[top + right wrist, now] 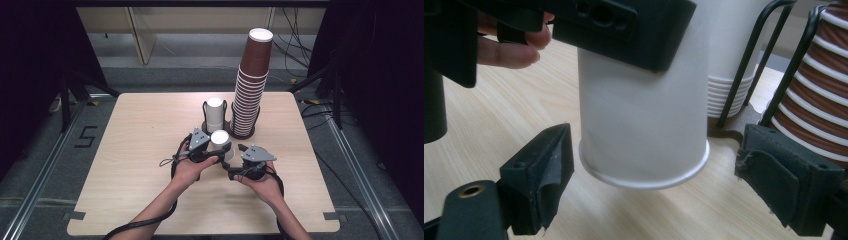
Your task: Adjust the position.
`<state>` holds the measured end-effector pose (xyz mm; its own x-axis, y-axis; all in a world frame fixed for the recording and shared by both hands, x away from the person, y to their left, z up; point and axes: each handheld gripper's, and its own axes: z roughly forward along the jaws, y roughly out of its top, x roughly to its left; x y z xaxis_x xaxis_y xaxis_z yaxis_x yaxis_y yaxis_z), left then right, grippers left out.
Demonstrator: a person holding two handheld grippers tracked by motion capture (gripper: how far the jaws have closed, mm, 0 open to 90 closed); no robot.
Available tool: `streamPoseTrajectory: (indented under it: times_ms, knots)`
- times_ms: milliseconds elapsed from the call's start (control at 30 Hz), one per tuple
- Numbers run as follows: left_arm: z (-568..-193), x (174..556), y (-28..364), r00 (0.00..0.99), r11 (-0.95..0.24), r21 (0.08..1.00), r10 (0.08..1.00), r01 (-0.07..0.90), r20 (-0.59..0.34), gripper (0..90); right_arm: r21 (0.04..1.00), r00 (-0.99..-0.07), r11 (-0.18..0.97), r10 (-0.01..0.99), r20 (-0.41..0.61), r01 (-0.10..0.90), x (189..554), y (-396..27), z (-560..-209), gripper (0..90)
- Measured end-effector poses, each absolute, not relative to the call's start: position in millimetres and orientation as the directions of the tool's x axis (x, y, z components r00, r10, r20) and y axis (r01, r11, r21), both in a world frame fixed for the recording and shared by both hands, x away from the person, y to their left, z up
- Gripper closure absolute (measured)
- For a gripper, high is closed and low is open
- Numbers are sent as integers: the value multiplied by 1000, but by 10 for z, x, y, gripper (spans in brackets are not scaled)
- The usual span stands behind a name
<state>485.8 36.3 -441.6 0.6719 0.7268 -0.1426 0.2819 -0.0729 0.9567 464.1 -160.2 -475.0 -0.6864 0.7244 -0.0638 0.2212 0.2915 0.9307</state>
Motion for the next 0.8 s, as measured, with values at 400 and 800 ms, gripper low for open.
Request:
streamPoseTrajectory:
  times_ms: [400, 800]
  knots:
    - [-4440, 4856, 347, 673, -72, 956, 726, 283, -145, 320, 928, -700, 299, 711, -62, 221, 4668, -1558, -4754, 157]
    - [-4445, 4843, 314, 688, -94, 954, 714, 283, -134, 320, 928, -697, 306, 713, -74, 214, 4712, -1484, -4747, 162]
